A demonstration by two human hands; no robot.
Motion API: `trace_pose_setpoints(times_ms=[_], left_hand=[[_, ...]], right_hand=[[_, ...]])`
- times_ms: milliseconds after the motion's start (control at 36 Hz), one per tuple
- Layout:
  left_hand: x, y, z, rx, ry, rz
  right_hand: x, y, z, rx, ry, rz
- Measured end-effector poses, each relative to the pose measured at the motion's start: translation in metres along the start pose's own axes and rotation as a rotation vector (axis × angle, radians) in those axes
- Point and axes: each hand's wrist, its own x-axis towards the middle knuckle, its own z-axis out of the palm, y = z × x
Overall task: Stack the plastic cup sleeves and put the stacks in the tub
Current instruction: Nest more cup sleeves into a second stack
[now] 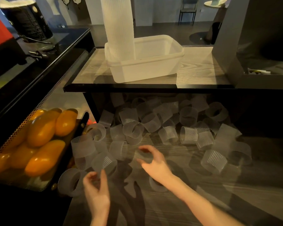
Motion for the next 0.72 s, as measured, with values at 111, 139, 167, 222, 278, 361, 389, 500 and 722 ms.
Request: trace_pose_setpoints(times_ms=[111,139,167,222,278,361,389,500,722], left_hand=[[0.013,0.005,-0.002,0.129,-0.045,-0.214],[0.015,0.003,-0.004,0.150,-0.070,-0.253],[0.018,0.002,-0.004,0.159,-0.096,-0.270],[0.020,-0.001,-0.004,0.146,-0.133,-0.273],[0.022,-0.001,-0.003,0.119,-0.152,-0.267],[0.022,0.001,-0.003,0.070,-0.160,-0.254],[0.022,0.002,-0.003,0.053,-0.163,-0.243],[0.022,0.005,-0.002,-0.013,-0.170,-0.216],[0.014,0.016,0.008,-0.157,-0.252,-0.083]], right_hand=[[0.022,-0.017,0.029,0.065,-0.233,0.069],[0.027,-0.020,0.037,0.061,-0.260,0.079],[0.031,-0.023,0.043,0.055,-0.275,0.092],[0.038,-0.028,0.056,0.048,-0.304,0.130],[0.045,-0.030,0.063,0.053,-0.343,0.188],[0.048,-0.029,0.070,0.106,-0.378,0.262],[0.047,-0.028,0.070,0.117,-0.375,0.271],[0.043,-0.023,0.068,0.193,-0.333,0.282],[0.027,-0.023,0.029,0.284,-0.298,0.202]])
